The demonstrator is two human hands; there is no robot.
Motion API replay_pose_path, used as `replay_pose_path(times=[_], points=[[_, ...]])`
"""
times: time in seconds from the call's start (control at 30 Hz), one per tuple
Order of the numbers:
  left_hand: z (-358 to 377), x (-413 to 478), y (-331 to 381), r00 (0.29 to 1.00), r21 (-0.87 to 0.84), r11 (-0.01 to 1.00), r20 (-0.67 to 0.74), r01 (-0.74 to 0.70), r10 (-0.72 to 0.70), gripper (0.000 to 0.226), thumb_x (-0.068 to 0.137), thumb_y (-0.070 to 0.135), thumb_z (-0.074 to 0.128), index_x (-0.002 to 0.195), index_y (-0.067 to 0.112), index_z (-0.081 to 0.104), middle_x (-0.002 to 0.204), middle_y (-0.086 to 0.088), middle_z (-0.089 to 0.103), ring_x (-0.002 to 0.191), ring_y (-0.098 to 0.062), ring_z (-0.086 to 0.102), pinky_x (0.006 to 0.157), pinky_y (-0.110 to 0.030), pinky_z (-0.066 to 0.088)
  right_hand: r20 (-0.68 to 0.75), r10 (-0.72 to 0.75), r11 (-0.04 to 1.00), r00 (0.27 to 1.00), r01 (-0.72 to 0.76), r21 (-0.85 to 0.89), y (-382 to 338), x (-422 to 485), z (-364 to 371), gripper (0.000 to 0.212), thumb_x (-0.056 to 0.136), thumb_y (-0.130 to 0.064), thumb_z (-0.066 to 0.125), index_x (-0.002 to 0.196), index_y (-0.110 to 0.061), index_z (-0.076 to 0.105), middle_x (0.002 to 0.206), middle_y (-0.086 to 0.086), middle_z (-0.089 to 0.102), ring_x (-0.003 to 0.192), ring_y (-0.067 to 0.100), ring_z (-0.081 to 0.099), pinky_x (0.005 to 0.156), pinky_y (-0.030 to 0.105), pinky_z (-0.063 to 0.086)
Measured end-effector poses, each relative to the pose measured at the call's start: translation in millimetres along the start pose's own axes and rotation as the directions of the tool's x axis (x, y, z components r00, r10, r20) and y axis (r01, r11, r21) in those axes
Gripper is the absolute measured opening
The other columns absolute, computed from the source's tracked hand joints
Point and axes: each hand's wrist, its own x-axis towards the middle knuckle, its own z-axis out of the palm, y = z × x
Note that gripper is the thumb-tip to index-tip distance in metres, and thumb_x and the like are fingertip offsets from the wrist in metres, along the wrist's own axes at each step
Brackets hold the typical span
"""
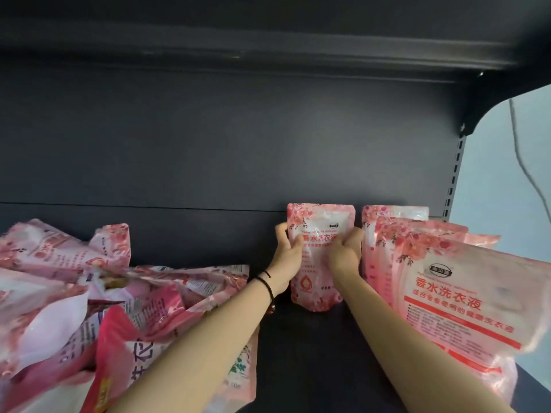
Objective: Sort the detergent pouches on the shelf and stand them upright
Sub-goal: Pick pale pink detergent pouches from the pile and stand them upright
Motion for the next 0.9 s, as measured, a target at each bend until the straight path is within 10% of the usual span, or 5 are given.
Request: replay_pose_path(times=[0.2, 0.33, 0.5, 0.6, 0.9], points=[[-32.7, -7.0, 8.0, 0.995, 0.326, 0.944, 0.093, -0.055, 0.025, 0.025, 0.099, 0.045, 0.038, 0.119, 0.029, 0.037, 0.101, -0.001, 0.057, 0.093, -0.016, 0.056, 0.071, -0.029, 0.046, 0.097, -0.124, 0.980, 0.988, 0.137, -0.143, -28.6, -8.5, -8.3, 0.066, 0.088, 0.006, 0.047, 0.145, -0.015, 0.022, 0.144, 0.017, 0.037, 0.120, 0.034, 0.051, 0.099, 0.046, 0.048], [-62.9, -22.1, 30.9, 0.987, 0.606, 0.783, 0.144, -0.143, 0.068, 0.029, 0.099, 0.042, 0.041, 0.118, 0.022, 0.050, 0.104, -0.001, 0.059, 0.094, -0.019, 0.058, 0.078, -0.035, 0.050, 0.195, -0.337, 0.799, 0.921, 0.389, -0.458, -46.5, -24.1, -6.9, 0.056, 0.086, -0.005, 0.059, 0.137, -0.008, 0.036, 0.157, 0.016, 0.009, 0.142, 0.037, 0.012, 0.112, 0.045, 0.027], [-128.1, -45.7, 57.2, 0.850, 0.879, 0.039, 0.448, -0.476, 0.277, 0.023, 0.097, 0.043, 0.042, 0.103, 0.027, 0.057, 0.100, 0.005, 0.061, 0.088, -0.015, 0.058, 0.065, -0.030, 0.042, 0.608, -0.481, 0.462, 0.631, 0.772, -0.436, -60.3, -44.2, -0.9, 0.042, 0.084, -0.009, 0.060, 0.125, -0.008, 0.053, 0.137, 0.012, 0.042, 0.125, 0.032, 0.041, 0.099, 0.042, 0.041], [-164.9, -54.5, 60.4, 0.824, 0.847, -0.198, 0.528, -0.494, 0.203, 0.026, 0.097, 0.044, 0.042, 0.110, 0.025, 0.055, 0.105, 0.004, 0.062, 0.099, -0.018, 0.058, 0.073, -0.031, 0.039, 0.775, -0.441, 0.242, 0.453, 0.891, -0.383, -66.4, -60.9, 10.9, 0.037, 0.088, -0.019, 0.058, 0.124, -0.017, 0.054, 0.132, 0.003, 0.047, 0.117, 0.025, 0.048, 0.086, 0.035, 0.047], [-245.4, -57.2, 38.9, 0.878, 0.851, -0.360, 0.455, -0.382, 0.145, 0.041, 0.091, 0.057, 0.045, 0.122, 0.030, 0.050, 0.113, 0.004, 0.064, 0.108, -0.019, 0.056, 0.086, -0.034, 0.036, 0.906, -0.274, 0.083, 0.324, 0.946, -0.313, -74.0, -91.3, 75.2, 0.039, 0.089, -0.034, 0.057, 0.126, -0.027, 0.048, 0.119, -0.001, 0.054, 0.106, 0.022, 0.056, 0.069, 0.030, 0.040]])
